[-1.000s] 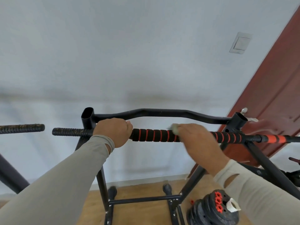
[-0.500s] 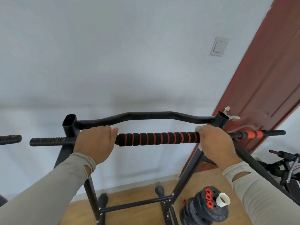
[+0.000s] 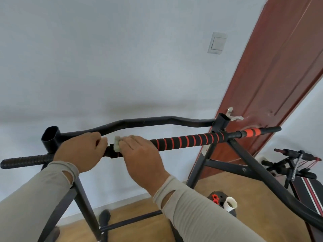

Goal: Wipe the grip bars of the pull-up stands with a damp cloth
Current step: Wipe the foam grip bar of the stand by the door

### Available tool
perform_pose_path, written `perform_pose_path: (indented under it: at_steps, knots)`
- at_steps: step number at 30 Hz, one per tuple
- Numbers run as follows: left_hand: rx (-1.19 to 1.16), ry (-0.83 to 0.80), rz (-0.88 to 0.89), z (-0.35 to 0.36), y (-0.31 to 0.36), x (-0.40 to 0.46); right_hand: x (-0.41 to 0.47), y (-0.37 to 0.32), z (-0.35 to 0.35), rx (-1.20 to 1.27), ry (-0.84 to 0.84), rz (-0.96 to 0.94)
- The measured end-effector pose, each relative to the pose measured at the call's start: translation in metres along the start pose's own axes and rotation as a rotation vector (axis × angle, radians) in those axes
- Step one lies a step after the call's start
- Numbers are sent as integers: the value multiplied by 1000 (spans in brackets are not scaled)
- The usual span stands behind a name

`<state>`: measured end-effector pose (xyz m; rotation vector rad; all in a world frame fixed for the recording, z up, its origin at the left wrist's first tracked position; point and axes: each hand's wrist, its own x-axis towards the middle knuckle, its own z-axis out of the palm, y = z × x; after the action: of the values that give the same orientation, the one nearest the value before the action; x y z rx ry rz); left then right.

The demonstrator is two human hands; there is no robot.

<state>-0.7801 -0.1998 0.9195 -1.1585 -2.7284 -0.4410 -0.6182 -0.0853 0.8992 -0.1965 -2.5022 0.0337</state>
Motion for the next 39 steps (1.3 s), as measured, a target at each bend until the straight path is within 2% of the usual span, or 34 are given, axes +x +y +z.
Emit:
perform_pose_path:
  at_steps: [2, 4, 7, 9, 12, 15, 17, 20, 23, 26, 28, 31, 33, 36, 39]
  knots:
    - [17, 2, 9, -1, 1, -3, -11, 34, -15, -47, 26, -19]
    - [38, 11, 6, -2, 4, -2, -26, 75, -33, -157, -24, 59]
    - [58, -34, 19, -5, 5, 1, -48, 138, -74, -408, -235, 276]
    - [33, -62, 25, -5, 6, -1, -59, 171, -104, -512, -305, 451]
    - [17, -38, 13, -3, 6, 1, -57, 194, -125, -559, -356, 561]
    - [0, -28, -16, -3, 8, 2, -39, 176, -109, -510, -403, 600]
    - [68, -22, -24, -2, 9, 3, -30, 146, -88, -482, -352, 554]
    - [179, -21, -87, 4, 15, 5, -18, 83, -58, -237, -145, 440]
    - [86, -46, -190, 5, 20, 10, 3, 8, -19, -37, 4, 254]
    - [25, -102, -176, 3, 8, 15, 15, -42, 17, 103, 28, 157]
    - [63, -122, -98, 6, 1, 17, 15, -39, 21, 95, 22, 92]
    - [-24, -40, -115, 4, 5, 9, 1, 2, 4, -10, -9, -42]
    - [-19, 32, -102, 2, 10, -1, -12, 35, -10, -86, 20, -63]
    - [2, 57, -91, -3, 13, -6, -31, 74, -27, -244, 47, 28]
    - [31, 31, -56, -4, 16, -5, -41, 107, -53, -402, -93, 211]
